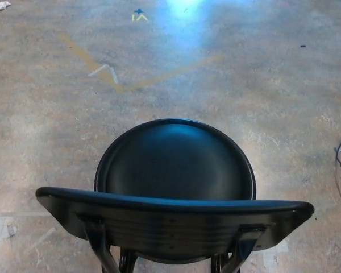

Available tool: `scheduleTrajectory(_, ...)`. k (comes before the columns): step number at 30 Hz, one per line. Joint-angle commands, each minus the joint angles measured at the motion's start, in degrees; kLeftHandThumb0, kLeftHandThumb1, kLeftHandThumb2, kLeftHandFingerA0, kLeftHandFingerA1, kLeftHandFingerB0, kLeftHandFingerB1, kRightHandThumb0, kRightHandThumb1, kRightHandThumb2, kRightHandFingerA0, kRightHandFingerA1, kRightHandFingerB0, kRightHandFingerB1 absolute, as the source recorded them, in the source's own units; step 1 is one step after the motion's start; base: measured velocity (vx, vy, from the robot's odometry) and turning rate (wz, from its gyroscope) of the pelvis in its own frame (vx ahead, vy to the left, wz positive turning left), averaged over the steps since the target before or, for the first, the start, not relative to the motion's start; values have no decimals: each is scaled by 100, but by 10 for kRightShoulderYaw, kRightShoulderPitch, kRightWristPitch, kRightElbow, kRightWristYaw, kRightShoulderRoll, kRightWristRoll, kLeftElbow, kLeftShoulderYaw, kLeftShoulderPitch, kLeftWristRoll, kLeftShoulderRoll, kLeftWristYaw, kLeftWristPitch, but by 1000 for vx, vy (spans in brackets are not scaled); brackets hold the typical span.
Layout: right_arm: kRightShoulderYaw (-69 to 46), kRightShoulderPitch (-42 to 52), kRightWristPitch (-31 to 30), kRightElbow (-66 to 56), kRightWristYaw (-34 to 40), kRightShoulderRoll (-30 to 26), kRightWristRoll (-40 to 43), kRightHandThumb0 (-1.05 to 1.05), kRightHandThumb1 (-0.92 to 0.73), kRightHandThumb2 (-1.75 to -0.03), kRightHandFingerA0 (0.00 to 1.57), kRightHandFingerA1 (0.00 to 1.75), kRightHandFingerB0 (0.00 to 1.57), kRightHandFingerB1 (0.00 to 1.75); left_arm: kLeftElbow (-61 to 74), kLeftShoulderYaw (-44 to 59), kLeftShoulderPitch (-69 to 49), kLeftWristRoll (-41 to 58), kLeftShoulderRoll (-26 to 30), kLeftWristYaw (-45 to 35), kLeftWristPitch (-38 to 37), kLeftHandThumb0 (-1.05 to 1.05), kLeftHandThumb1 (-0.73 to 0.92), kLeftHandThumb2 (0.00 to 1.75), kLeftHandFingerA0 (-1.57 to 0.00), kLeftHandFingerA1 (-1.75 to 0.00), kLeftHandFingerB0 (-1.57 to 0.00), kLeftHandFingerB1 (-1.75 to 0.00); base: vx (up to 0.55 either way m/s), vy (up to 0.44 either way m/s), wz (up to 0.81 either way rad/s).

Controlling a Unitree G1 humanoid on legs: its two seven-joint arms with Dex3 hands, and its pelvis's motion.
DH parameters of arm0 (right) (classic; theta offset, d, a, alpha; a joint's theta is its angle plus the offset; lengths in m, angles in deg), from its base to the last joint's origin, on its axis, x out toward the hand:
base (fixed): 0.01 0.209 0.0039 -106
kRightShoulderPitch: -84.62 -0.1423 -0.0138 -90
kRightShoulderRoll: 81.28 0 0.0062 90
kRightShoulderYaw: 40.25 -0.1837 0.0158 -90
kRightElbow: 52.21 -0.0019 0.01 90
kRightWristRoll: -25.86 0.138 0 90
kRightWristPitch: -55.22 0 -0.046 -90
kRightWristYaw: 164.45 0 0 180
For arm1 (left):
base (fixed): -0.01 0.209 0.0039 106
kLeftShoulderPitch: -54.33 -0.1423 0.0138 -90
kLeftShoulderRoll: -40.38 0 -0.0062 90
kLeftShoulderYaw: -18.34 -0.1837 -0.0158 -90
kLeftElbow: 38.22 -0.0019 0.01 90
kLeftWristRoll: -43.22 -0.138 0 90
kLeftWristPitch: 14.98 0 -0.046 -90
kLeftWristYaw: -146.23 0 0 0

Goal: Use the right hand to rotate the back of the chair to its left.

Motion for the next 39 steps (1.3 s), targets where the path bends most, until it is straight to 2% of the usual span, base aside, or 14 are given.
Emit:
scheduleTrajectory(1,-10,-1,27,7,6,2,18,-81,-89,-67,20,34,1,19,-6,1,-2,-3,5,11,-10,-50,83,64,-61,-53,-54,-47,0,0,0)
scheduleTrajectory(2,-9,-3,35,6,9,-1,17,-75,-71,-108,1,33,0,21,-6,7,-3,2,5,8,-10,-50,83,64,-61,-53,-53,-47,0,0,0)
scheduleTrajectory(4,-4,-14,53,1,17,-8,11,-84,-78,-108,7,22,6,14,-4,2,-3,-4,5,12,-9,-50,83,64,-61,-53,-55,-47,0,0,0)
scheduleTrajectory(11,1,-53,117,-32,-63,-31,24,-95,-70,-106,0,4,0,4,-6,4,1,-5,4,8,-10,-50,83,64,-59,-51,-52,-45,0,0,0)
scheduleTrajectory(12,9,-53,136,-37,-70,-34,19,-87,-80,-65,0,0,0,0,-7,4,1,-5,4,8,-10,-49,83,64,-59,-51,-52,-45,0,0,0)
scheduleTrajectory(14,18,-56,150,-46,-87,-40,17,-98,-64,-99,0,0,0,0,-7,7,3,-2,3,8,-9,-48,82,64,-61,-52,-53,-46,0,0,0)
scheduleTrajectory(17,42,-58,185,-84,-115,-48,11,-98,-73,-62,0,0,0,0,-6,9,4,-1,2,13,-10,-48,81,64,-62,-54,-57,-48,0,0,0)
scheduleTrajectory(21,80,-49,203,-175,-130,-58,2,-100,-57,-94,0,0,0,0,-6,16,7,3,1,9,-13,-47,82,64,-61,-52,-54,-46,0,0,0)
scheduleTrajectory(23,89,-42,209,-208,-139,-60,6,-91,-68,-62,0,0,0,0,-7,17,8,2,2,7,-12,-48,83,64,-60,-51,-53,-45,0,0,0)
scheduleTrajectory(26,110,-17,227,-294,-140,-62,-1,-99,-54,-91,0,0,0,0,-8,10,9,-9,4,10,-12,-47,82,64,-60,-51,-53,-46,0,0,0)
scheduleTrajectory(33,138,29,169,-431,-162,-73,1,-96,-67,-65,0,0,0,0,-7,17,10,-1,4,9,-10,-48,81,65,-58,-52,-50,-45,0,0,0)
scheduleTrajectory(34,141,34,165,-443,-168,-75,3,-101,-66,-64,0,0,0,0,-6,15,10,-3,5,10,-10,-47,67,106,-52,-65,-41,-58,0,0,0)
scheduleTrajectory(35,143,38,160,-452,-171,-77,2,-101,-66,-63,0,0,0,0,-6,16,10,-3,5,11,-10,-48,82,64,-57,-51,-53,-46,0,0,0)
scheduleTrajectory(39,158,55,125,-503,-186,-89,-6,-105,-63,-69,0,0,0,0,-6,18,8,-2,9,6,-11,-49,83,64,-59,-52,-52,-46,0,0,0)
